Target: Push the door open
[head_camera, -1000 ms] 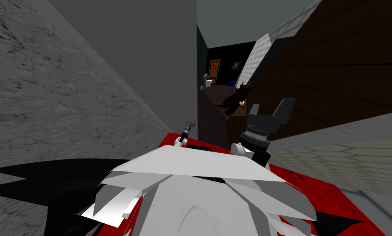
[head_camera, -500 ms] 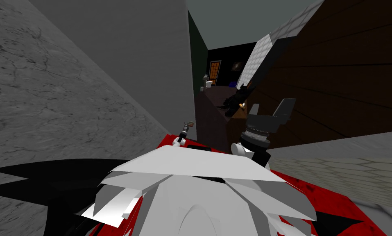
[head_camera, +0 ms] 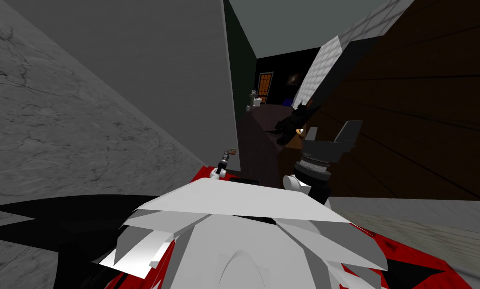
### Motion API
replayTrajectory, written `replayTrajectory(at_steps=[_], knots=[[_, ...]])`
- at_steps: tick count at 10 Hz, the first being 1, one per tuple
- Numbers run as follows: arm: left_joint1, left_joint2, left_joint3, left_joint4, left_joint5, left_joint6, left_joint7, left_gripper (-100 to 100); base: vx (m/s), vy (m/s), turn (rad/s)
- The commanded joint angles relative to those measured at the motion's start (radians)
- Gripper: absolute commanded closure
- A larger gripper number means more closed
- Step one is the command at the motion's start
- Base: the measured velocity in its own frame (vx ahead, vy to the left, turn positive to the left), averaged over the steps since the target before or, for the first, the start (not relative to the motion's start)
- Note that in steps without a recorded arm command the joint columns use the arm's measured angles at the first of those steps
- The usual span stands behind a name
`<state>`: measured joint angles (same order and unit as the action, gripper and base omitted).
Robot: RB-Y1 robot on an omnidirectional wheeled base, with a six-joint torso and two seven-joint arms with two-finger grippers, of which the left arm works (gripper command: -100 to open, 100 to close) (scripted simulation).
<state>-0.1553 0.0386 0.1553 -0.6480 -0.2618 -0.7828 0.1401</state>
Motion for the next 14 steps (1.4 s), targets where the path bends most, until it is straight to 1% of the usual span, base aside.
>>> replayTrajectory(at_steps=[1, 5, 6, 7, 8, 10, 11, 12, 14], knots=[[-0.014, 0.028, 0.025, 0.017, 0.015, -0.014, -0.004, 100, 0.095, -0.052, 0.003], [-0.011, 0.038, 0.069, 0.015, 0.043, -0.012, -0.023, 100, 0.185, -0.094, 0.073], [-0.011, 0.038, 0.069, 0.015, 0.043, -0.012, -0.023, 100, 0.119, -0.073, 0.021], [-0.011, 0.038, 0.069, 0.039, 0.043, -0.012, -0.023, 100, 0.061, -0.03, -0.012], [-0.011, 0.038, 0.069, 0.016, 0.043, -0.012, -0.023, 100, 0.017, 0.008, -0.001], [-0.011, 0.038, 0.069, 0.015, 0.043, -0.012, -0.023, 100, -0.014, 0.007, -0.014], [-0.01, 0.038, 0.085, 0.015, 0.054, -0.011, -0.03, 100, 0.086, -0.055, 0.055], [-0.01, 0.037, 0.091, 0.014, 0.058, -0.01, -0.032, 100, 0.152, -0.091, 0.104], [-0.008, 0.033, 0.112, 0.014, 0.072, -0.009, -0.041, 100, 0.172, -0.1, 0.075]])
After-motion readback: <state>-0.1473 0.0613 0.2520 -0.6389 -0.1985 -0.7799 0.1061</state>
